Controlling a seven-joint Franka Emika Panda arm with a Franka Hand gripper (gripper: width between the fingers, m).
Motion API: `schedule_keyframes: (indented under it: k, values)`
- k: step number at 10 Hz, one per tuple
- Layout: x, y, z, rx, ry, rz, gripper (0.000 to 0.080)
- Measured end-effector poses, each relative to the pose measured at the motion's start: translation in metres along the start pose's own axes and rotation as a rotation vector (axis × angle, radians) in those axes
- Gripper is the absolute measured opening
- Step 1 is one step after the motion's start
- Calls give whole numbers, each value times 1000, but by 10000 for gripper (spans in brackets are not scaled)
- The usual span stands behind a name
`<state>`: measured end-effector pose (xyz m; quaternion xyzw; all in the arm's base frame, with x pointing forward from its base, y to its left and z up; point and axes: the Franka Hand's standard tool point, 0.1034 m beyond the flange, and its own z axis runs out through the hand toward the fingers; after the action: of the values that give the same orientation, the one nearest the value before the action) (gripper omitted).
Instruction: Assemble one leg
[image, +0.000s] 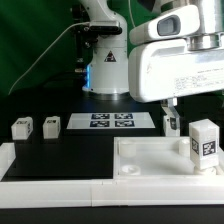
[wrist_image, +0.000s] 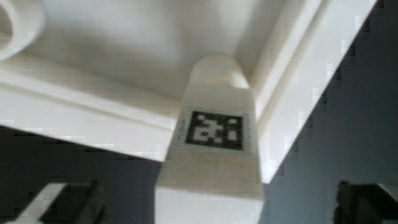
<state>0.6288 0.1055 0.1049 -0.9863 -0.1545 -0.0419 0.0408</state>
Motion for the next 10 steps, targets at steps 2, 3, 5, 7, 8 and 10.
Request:
schedule_keyframes:
  k: [2, 3, 5, 7, 8, 10]
  values:
    - [-1, -4, 0, 30, -126, 17, 649]
    - [4, -3, 0, 26, -102, 14, 649]
    - [3, -2, 1, 26, -105, 12, 649]
    - [8, 9, 3, 24, -100, 19, 649]
    - [11, 12, 4, 24, -98, 22, 649]
    - [13, 13, 8, 25, -98, 27, 649]
